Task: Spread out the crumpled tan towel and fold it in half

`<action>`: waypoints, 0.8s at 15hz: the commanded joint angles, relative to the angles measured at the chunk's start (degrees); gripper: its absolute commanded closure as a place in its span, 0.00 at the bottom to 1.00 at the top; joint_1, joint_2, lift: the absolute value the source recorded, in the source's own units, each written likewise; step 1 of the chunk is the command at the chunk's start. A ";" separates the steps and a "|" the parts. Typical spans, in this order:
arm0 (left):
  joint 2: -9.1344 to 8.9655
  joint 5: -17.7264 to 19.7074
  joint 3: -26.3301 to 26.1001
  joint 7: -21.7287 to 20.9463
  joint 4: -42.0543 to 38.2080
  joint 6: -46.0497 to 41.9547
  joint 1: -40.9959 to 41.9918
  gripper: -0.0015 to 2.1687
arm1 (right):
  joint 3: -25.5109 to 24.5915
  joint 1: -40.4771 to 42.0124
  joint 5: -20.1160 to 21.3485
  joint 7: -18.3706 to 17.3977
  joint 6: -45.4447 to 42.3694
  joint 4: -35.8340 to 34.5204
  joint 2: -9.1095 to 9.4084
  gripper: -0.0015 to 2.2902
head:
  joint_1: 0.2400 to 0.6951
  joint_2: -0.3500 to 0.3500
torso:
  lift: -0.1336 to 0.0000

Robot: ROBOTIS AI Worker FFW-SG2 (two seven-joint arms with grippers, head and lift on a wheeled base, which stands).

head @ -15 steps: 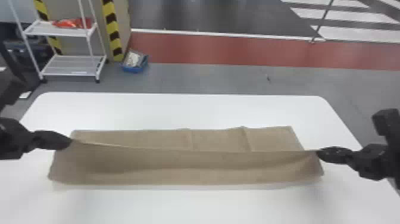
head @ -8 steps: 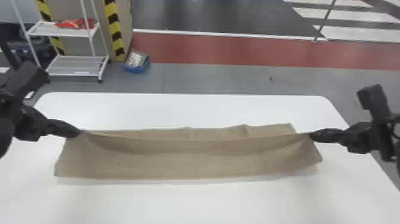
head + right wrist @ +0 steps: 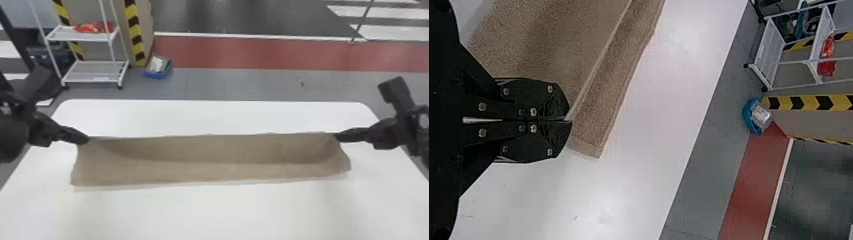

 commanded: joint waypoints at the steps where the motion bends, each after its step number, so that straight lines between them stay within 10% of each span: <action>1: 0.34 0.23 0.09 0.12 1.05 -1.04 -0.25 0.60 | 0.92 -1.78 0.05 -0.05 -1.13 2.44 0.23 0.69 | 1.00 0.44 | 0.07; 12: 0.34 -0.20 -0.79 0.21 5.97 -2.97 -4.38 0.60 | 1.09 -3.71 -0.04 0.21 -2.72 5.96 0.15 0.69 | 1.00 0.47 | 0.07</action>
